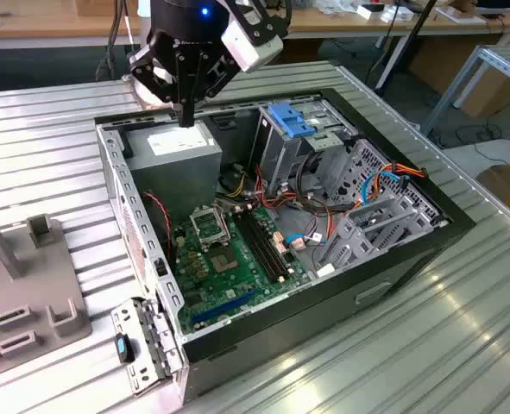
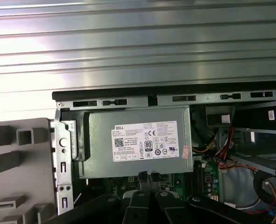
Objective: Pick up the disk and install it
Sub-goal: 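Reach for the disk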
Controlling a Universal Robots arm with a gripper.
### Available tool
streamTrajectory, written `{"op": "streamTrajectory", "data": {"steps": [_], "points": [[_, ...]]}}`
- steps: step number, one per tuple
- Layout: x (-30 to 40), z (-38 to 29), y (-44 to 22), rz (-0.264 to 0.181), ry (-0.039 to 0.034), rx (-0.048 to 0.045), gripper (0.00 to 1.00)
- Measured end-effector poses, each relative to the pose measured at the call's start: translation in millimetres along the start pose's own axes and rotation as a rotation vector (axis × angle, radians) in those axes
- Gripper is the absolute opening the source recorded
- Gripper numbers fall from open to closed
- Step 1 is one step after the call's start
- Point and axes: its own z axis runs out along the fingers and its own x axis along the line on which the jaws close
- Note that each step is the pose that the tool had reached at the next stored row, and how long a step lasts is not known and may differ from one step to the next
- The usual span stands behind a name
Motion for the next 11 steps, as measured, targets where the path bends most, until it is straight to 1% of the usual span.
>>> {"op": "streamTrajectory", "data": {"steps": [11], "points": [[0.0, 0.0, 0.0, 0.0, 0.0, 0.0, 0.11]]}}
